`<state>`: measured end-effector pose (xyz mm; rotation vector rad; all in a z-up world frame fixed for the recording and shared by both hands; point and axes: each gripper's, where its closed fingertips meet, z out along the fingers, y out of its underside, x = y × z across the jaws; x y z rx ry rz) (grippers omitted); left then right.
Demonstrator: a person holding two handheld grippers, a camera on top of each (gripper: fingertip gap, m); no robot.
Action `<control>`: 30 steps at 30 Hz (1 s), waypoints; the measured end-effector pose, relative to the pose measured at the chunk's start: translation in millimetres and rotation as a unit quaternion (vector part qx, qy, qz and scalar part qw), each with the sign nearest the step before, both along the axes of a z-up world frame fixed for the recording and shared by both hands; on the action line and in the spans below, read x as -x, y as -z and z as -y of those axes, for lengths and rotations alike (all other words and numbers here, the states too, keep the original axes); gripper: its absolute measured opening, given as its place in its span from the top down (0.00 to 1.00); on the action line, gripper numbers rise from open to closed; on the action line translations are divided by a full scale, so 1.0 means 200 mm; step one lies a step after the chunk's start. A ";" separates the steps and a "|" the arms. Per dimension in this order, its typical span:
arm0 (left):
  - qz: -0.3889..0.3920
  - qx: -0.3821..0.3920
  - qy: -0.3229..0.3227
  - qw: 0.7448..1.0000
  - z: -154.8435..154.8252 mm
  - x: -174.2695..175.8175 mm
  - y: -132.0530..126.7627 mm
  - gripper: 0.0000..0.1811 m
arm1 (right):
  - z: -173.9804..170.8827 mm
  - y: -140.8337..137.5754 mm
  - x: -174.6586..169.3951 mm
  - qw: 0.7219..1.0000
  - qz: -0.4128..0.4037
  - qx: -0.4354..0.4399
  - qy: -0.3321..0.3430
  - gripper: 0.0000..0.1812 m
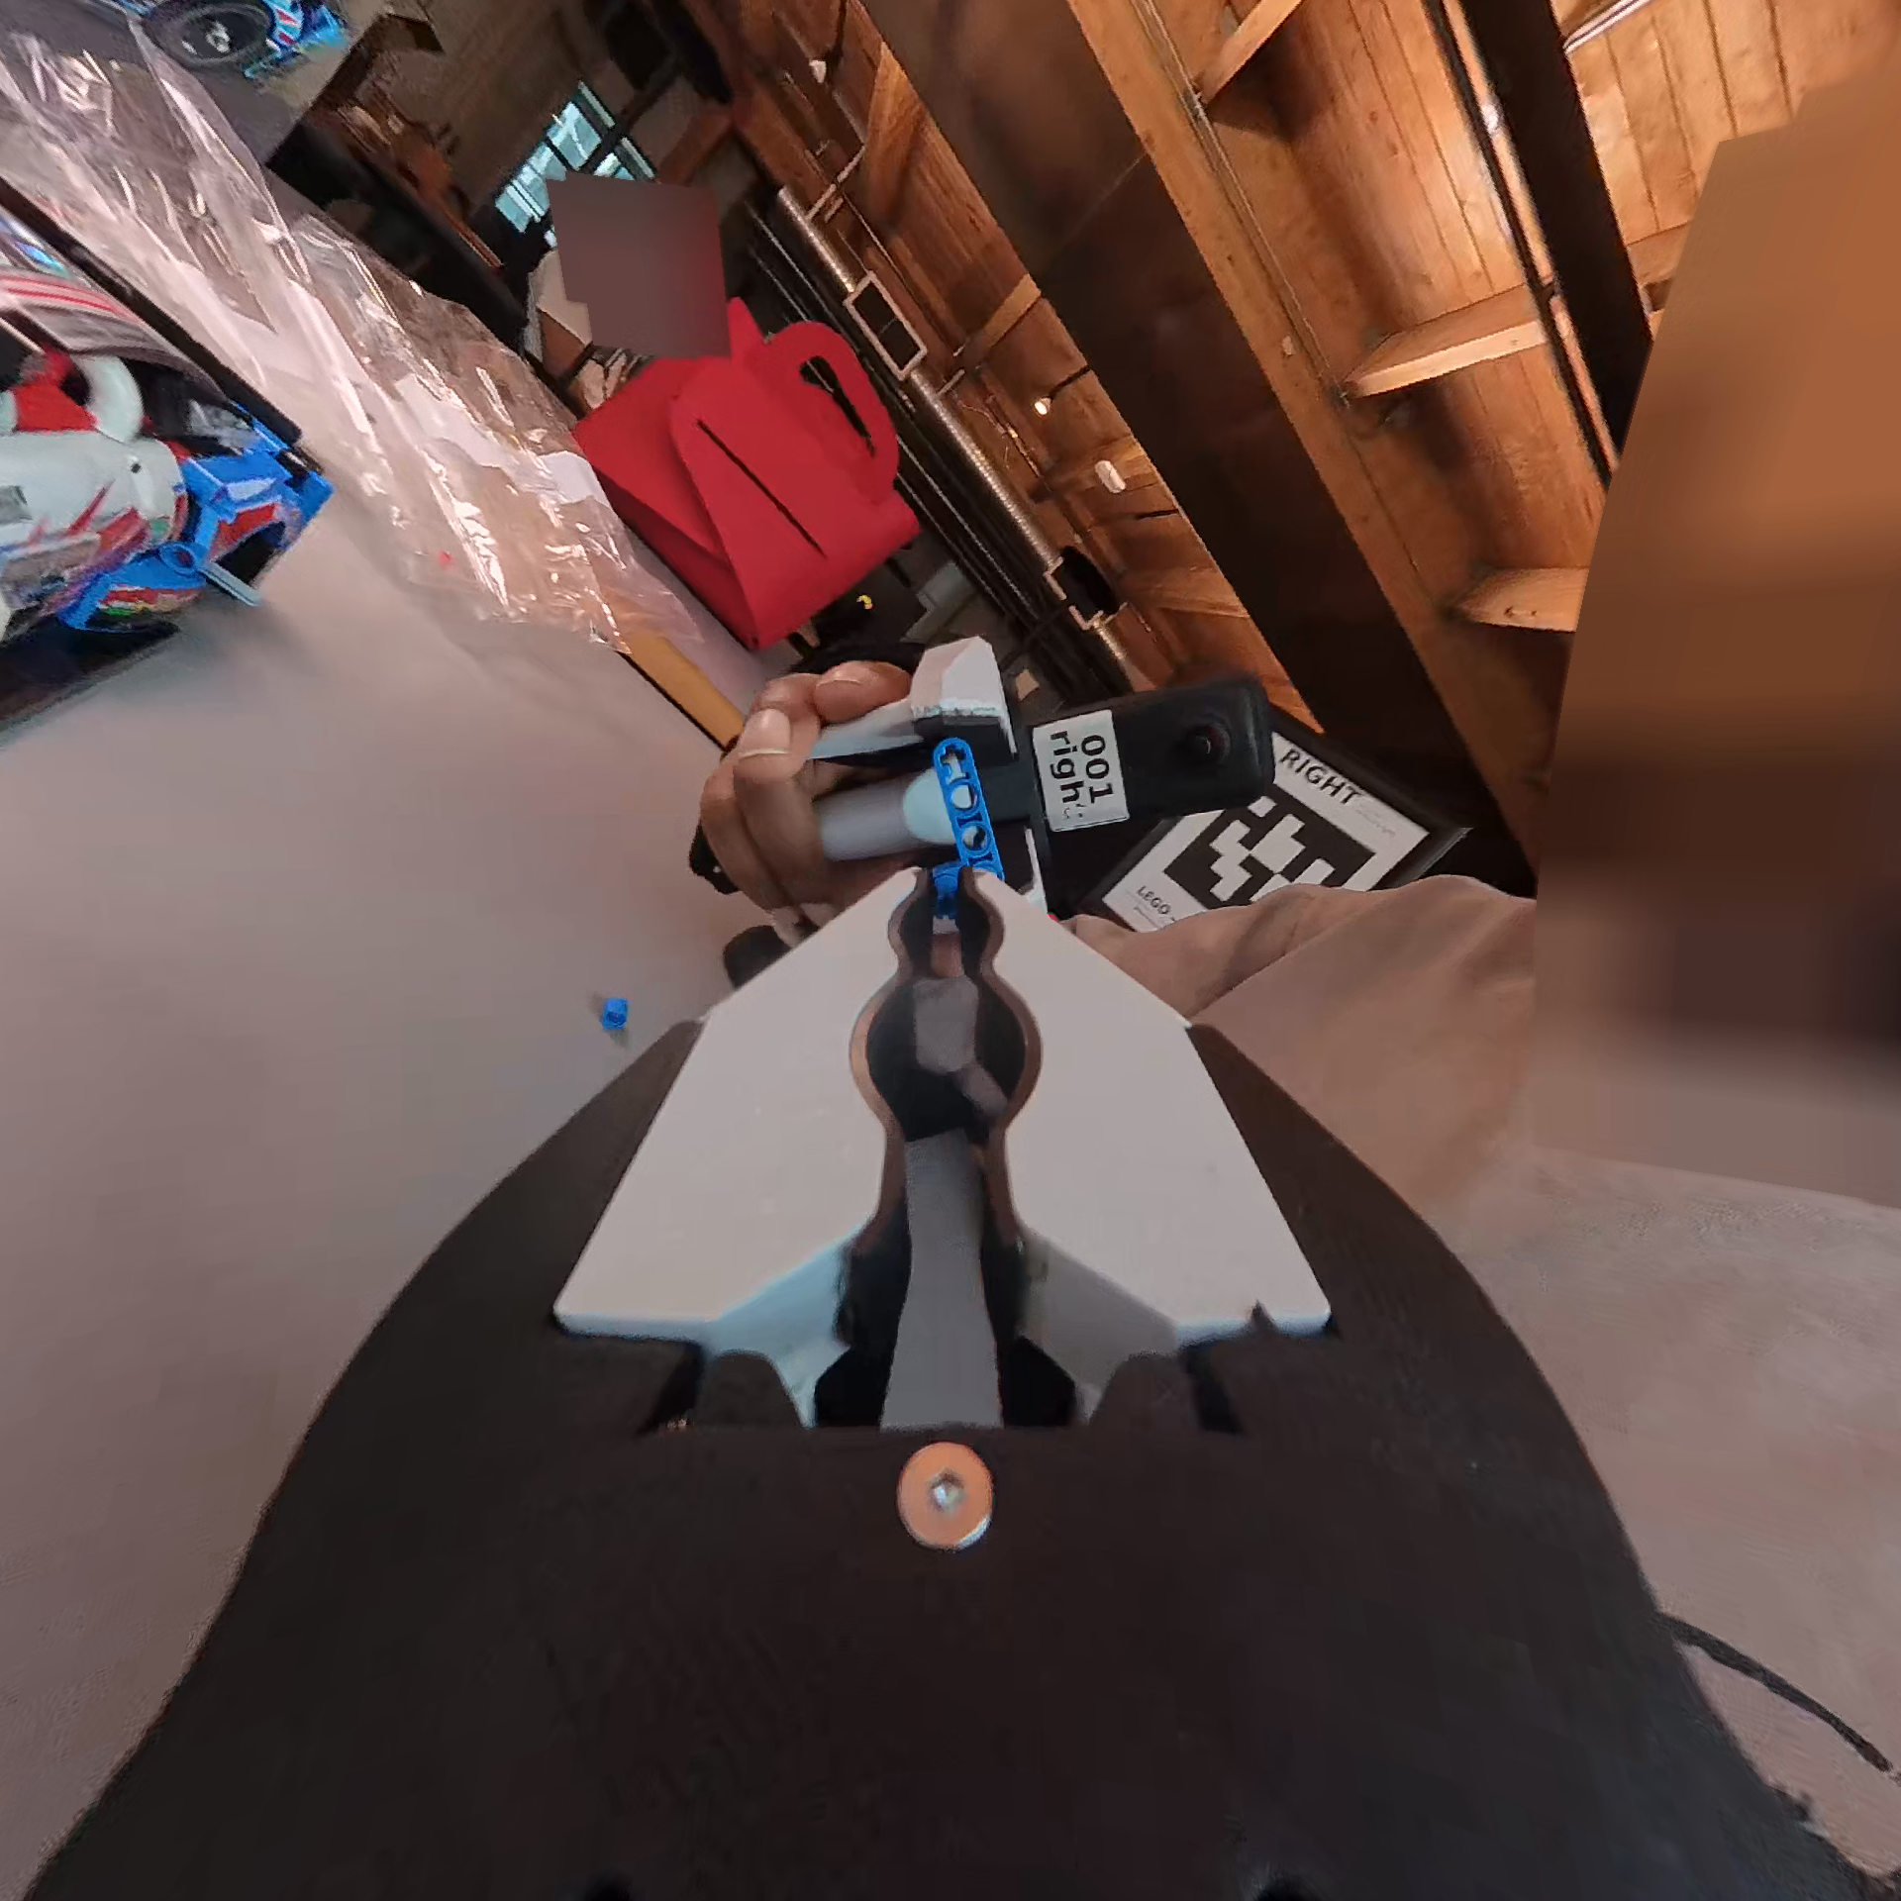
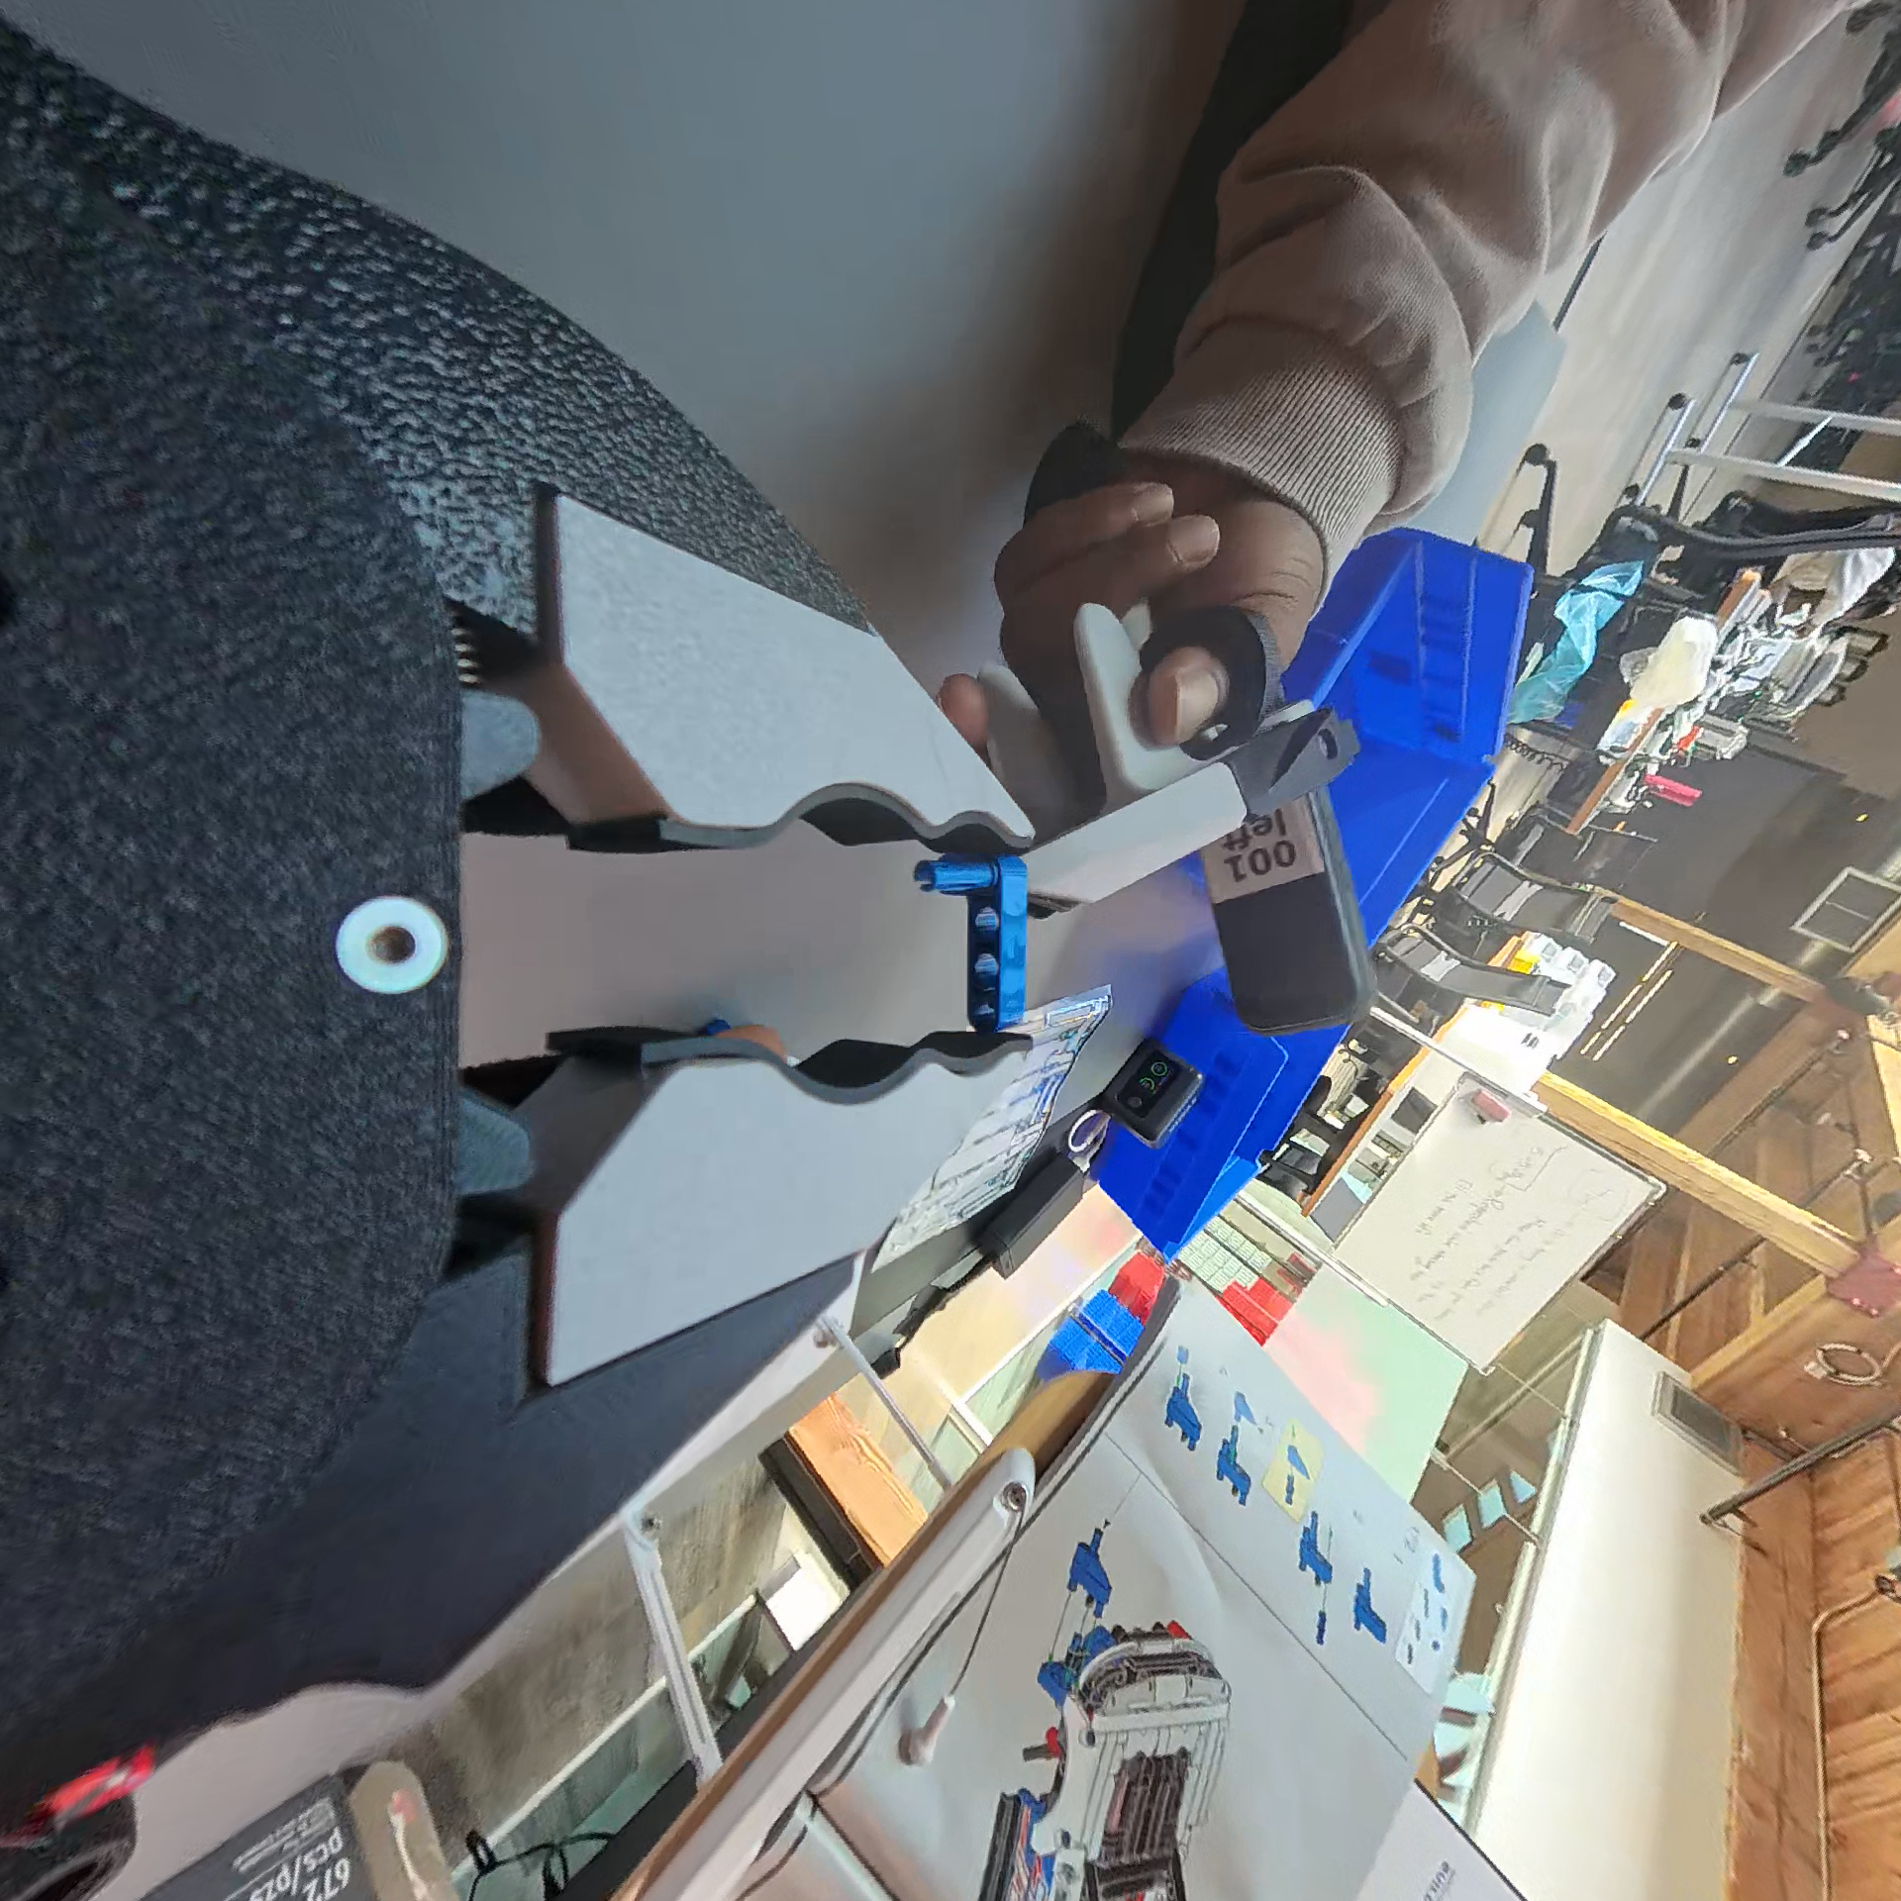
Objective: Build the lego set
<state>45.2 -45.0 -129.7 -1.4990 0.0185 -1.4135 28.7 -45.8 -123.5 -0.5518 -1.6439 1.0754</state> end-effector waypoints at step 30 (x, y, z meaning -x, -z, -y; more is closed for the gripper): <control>-0.346 -0.126 -0.108 0.924 0.00 -0.06 0.06 0.92 | 0.04 0.02 -0.09 0.904 0.189 0.327 -0.202 0.97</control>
